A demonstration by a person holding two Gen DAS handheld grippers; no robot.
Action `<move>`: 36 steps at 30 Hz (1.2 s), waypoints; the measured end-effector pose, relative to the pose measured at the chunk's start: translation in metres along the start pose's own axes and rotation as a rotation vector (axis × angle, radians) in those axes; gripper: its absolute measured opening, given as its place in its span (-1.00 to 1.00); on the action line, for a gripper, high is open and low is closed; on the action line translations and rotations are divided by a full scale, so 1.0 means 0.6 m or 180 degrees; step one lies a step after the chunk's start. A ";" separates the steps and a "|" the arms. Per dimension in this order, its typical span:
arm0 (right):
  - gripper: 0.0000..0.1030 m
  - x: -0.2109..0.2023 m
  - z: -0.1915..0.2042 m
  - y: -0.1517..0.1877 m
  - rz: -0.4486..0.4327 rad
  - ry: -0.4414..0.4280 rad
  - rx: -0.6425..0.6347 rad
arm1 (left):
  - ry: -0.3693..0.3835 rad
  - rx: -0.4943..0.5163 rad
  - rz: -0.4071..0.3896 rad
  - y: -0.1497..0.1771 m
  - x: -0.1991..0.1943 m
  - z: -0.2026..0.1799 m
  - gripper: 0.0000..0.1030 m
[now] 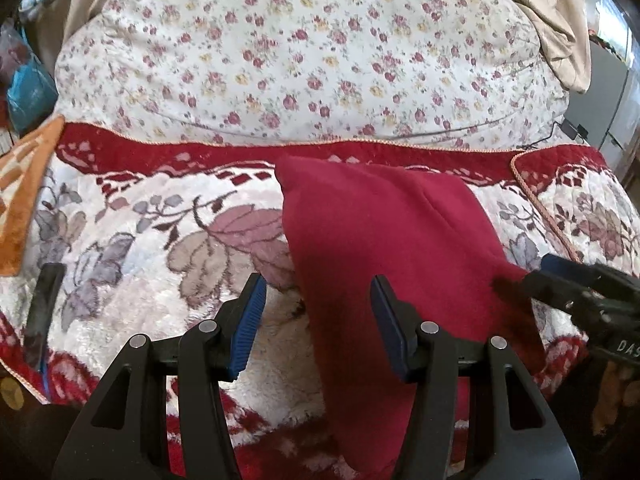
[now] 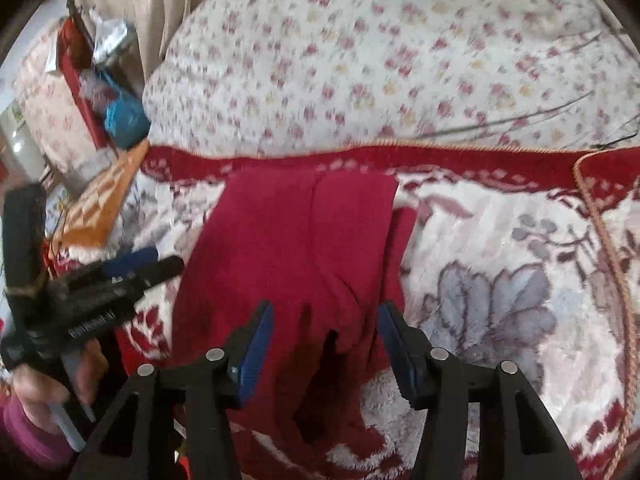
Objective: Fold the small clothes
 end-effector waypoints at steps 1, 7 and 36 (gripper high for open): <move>0.16 -0.008 0.003 -0.004 -0.0045 0.0067 0.0006 | -0.0007 0.0000 -0.0023 0.000 -0.005 -0.001 0.05; 0.41 -0.036 0.025 -0.006 -0.0218 0.0384 -0.0107 | -0.0032 0.0024 -0.0116 0.001 -0.030 -0.006 0.05; 0.62 -0.017 0.051 -0.017 -0.0286 0.0560 -0.0237 | -0.0153 -0.0031 -0.0203 -0.004 -0.051 0.011 0.05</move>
Point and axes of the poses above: each gripper's, at about its wrist camera, not at the fingertips, and x roughly the way its jaws point, z to its left, y to its underside, the point moved 6 cm from there along x, roughly the way its jaws point, and after that the axes turned 2 degrees about x, right-handed, at the moved point
